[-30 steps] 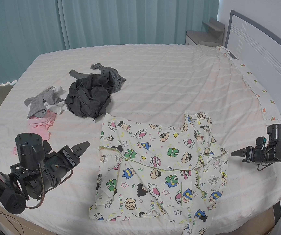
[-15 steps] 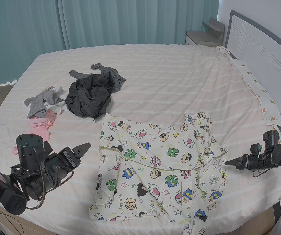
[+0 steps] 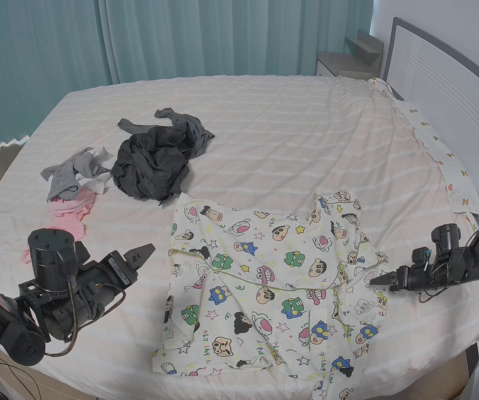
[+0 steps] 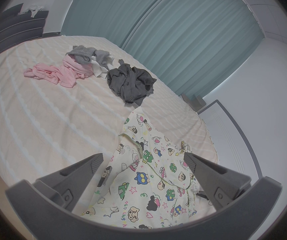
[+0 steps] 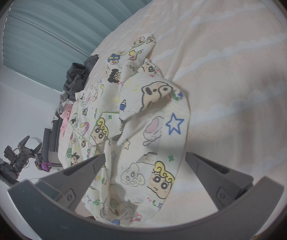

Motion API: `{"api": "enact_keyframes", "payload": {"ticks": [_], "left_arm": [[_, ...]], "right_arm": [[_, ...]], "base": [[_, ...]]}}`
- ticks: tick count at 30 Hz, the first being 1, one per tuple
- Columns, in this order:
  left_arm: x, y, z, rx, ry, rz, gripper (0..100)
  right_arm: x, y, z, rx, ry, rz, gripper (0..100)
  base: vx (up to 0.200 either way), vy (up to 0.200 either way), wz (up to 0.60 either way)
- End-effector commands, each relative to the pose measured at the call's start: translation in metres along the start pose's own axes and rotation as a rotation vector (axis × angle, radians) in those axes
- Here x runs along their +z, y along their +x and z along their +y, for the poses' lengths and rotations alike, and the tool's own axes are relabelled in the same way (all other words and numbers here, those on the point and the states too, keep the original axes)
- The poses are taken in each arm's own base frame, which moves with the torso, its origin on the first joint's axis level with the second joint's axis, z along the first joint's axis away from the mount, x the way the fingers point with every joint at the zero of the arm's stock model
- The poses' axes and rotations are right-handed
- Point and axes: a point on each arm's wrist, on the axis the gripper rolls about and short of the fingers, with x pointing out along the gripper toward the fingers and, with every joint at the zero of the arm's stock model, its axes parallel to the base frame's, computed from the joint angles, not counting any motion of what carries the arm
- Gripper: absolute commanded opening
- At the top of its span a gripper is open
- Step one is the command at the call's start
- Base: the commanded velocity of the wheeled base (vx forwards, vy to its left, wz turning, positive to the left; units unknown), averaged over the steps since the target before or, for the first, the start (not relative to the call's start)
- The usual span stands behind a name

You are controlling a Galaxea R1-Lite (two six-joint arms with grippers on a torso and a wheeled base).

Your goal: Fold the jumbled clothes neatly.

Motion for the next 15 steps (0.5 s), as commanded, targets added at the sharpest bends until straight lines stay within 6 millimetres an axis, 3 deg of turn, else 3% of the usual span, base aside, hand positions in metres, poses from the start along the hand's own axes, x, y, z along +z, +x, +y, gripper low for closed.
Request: {"api": "enact_keyframes", "payload": {"ticks": [1,9,15], "left_arm": [[-0.001,0.001,0.0,0.003,0.0,0.003,100],[-0.001,0.002,0.001,0.006,0.001,0.006,100],[-0.002,0.003,0.001,0.01,0.002,0.009,100]], "right_arm": [[-0.004,0.004,-0.011,-0.013,0.029,0.015,100],[-0.01,0.013,-0.017,-0.01,0.04,0.032,100],[-0.01,0.022,-0.007,0.013,-0.007,0.019,100]], "base": [[0.0,0.0,0.0],[0.0,0.0,0.0],[0.0,0.0,0.0]]}}
